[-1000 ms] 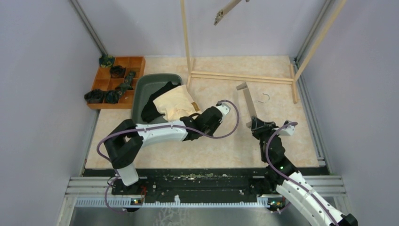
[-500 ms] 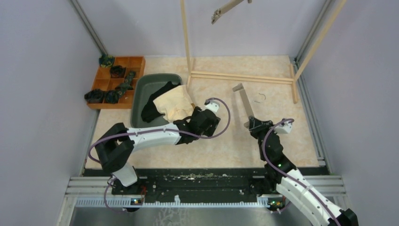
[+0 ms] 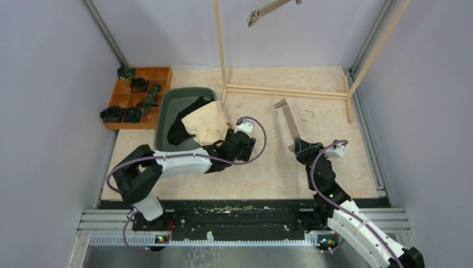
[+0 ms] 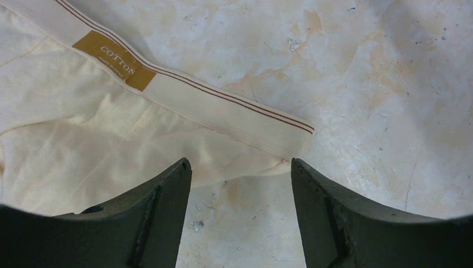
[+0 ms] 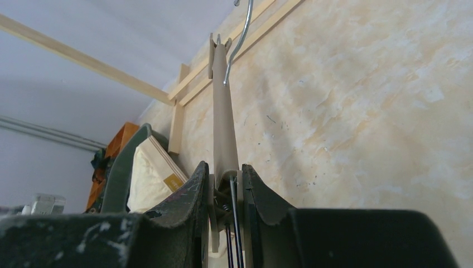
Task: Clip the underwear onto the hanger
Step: Place the underwear at the center of the board.
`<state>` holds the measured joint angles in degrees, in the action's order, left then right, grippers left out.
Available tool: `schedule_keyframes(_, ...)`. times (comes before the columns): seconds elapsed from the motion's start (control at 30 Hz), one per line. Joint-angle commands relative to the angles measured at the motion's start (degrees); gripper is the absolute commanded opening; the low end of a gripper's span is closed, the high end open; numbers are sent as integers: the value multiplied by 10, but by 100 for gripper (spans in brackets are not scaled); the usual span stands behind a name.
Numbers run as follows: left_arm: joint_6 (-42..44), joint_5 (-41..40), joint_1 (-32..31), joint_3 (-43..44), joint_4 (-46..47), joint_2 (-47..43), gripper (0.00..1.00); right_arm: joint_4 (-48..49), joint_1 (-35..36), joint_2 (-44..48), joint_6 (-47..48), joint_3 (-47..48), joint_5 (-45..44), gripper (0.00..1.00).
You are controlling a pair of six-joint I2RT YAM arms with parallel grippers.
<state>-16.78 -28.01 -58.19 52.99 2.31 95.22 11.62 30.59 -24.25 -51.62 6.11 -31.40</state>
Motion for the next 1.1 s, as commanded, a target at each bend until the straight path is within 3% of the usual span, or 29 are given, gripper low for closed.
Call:
schedule_keyframes(0.0, -7, 25, 12, -15, 51, 14, 71, 54, -7, 2, 5, 15, 7, 0)
schedule_keyframes(0.57, -31, 20, 34, -41, 100, 73, 60, 56, -14, 3, 4, 12, 14, 0)
schedule_keyframes(0.73, -35, 24, 38, -47, 107, 88, 43, 56, -16, 3, 4, 11, 15, 0)
schedule_keyframes(1.0, -29, 27, 39, -63, 119, 86, 1, 65, -18, -3, -2, 9, 23, 0)
schedule_keyframes(1.07, -24, 29, 38, -71, 126, 76, 0, 86, -18, -12, -12, 3, 34, 0)
